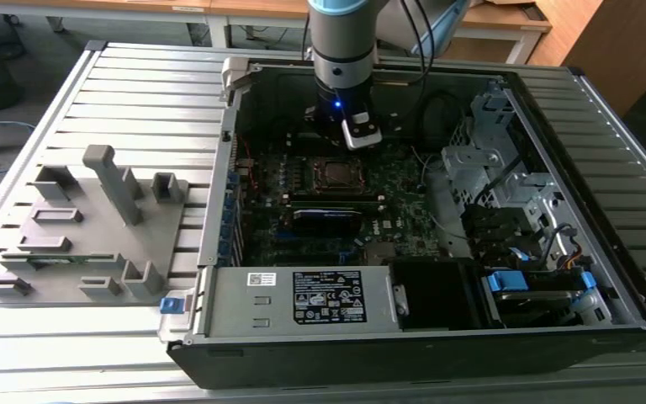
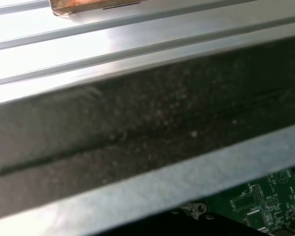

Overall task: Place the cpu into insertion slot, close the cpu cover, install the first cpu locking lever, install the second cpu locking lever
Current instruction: 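Install the first cpu locking lever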

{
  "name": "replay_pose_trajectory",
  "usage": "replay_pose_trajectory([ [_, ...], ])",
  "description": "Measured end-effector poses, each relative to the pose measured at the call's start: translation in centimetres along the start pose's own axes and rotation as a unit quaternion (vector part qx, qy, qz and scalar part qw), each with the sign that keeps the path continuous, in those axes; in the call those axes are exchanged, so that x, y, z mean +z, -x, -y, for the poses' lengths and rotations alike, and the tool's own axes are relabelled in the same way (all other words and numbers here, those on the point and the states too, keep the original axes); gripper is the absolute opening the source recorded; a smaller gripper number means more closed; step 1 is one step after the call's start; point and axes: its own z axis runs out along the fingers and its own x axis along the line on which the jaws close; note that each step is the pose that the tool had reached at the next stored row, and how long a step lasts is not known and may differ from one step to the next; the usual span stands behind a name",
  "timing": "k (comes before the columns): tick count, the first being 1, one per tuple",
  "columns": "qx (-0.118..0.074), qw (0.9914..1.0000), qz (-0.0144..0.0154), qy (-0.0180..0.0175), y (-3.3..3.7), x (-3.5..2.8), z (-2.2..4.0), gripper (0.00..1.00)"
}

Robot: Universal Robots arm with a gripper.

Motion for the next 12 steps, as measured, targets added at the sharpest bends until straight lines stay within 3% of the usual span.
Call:
replay_pose_trajectory([
  [12, 0.0, 1.0, 0.0003, -0.0006, 0.22, 0.08, 0.01, 0.11],
])
